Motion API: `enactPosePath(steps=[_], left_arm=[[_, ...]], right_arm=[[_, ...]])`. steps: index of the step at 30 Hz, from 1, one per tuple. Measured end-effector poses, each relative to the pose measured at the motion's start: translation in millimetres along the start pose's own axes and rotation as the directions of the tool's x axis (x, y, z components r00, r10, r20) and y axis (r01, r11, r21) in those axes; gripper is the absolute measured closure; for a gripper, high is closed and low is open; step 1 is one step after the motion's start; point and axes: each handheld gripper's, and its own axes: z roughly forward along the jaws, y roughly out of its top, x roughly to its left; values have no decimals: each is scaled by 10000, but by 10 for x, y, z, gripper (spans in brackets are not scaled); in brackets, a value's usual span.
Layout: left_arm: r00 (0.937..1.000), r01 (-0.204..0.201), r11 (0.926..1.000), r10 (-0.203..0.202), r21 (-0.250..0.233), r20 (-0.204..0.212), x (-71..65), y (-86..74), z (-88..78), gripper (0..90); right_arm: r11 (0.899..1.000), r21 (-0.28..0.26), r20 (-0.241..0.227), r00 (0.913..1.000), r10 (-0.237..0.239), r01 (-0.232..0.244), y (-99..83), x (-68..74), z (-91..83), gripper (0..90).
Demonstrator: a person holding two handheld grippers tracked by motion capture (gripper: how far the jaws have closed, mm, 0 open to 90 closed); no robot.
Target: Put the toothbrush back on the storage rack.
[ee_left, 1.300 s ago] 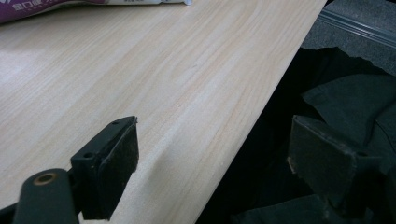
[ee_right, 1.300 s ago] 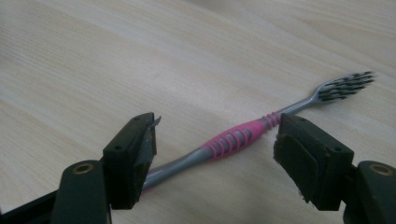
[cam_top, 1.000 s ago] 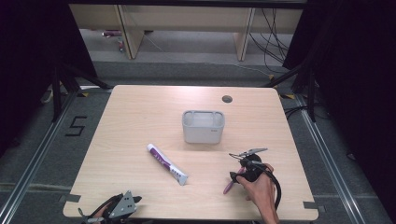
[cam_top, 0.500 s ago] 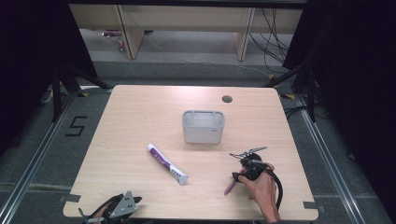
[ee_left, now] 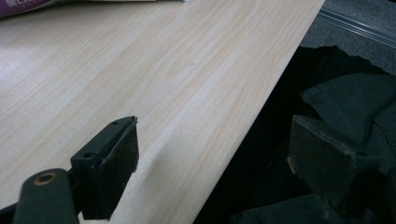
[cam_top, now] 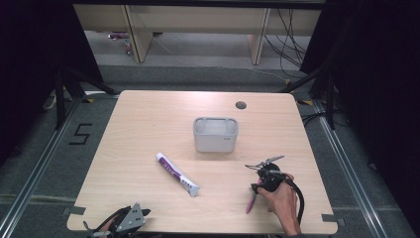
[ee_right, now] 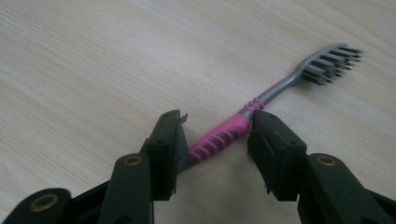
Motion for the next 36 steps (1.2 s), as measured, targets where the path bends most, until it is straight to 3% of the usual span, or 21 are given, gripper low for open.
enactPosePath(steps=[1, 5, 8, 10, 11, 17, 19, 21, 22, 23, 26, 29, 30, 31, 34, 36], left_arm=[[9997, 236, 9997, -236, -71, -14, -10, -1, 8, 159], [9997, 252, 9996, -252, -83, 67, -17, -4, 11, 159], [9994, 338, 9993, -338, -142, 63, -19, -4, 14, 159], [10000, 81, 9999, -81, -70, 23, -7, -1, 6, 159], [9999, 96, 9999, -96, -90, 30, -9, 1, 7, 159], [10000, 47, 10000, -46, -35, 34, -10, 3, 13, 159], [10000, 89, 9999, -89, -74, 27, -14, 4, 10, 159], [10000, 66, 10000, -65, -57, 27, -13, 1, 10, 159], [10000, 69, 10000, -68, -54, 16, -10, 1, 11, 159], [10000, 99, 9999, -99, -64, 12, -10, 2, 13, 159], [10000, 7, 10000, -7, 2, 41, -9, 3, 14, 159], [9999, 45, 10000, -45, -24, 121, -13, 5, 14, 159], [10000, 44, 10000, -44, 11, 51, -9, 7, 15, 159], [10000, 44, 10000, -44, 11, 51, -9, 7, 15, 159], [10000, 31, 10000, -31, 15, 62, -9, 7, 17, 159], [9999, 57, 10000, -57, -46, 84, -12, 6, 18, 159]], right_arm=[[9997, 132, -37, 9998, 208, -208, 1, 17, -19, 557], [9994, 239, -87, 9997, -231, 233, 16, -29, -26, 603], [9985, 545, -205, 9998, -47, 58, 27, -54, -30, 615], [9969, 764, -171, 9997, -174, 186, 37, -75, -43, 633], [9957, 911, -36, 9999, -146, 149, 44, -74, -57, 640], [9858, 1637, -383, 9988, -305, 364, 92, -118, -58, 695], [9865, 1581, -457, 9983, -365, 433, 89, -130, -43, 703], [9811, 1772, -454, 9964, -712, 782, 98, -150, -34, 711], [9775, 2065, -436, 9985, -340, 423, 102, -109, -45, 723], [9748, 2158, -417, 9980, -479, 558, 103, -123, -50, 737], [9740, 1977, -459, 9936, -1031, 1102, 112, -140, -32, 771], [9711, 2297, -627, 9967, -511, 643, 118, -114, -32, 787], [9703, 2166, -774, 9927, -927, 1075, 128, -141, -31, 794], [9703, 2166, -774, 9927, -927, 1075, 128, -141, -31, 794], [9567, 2748, -639, 9947, -811, 956, 166, -124, -31, 801], [9541, 2729, -762, 9914, -1060, 1230, 186, -130, -20, 802]])
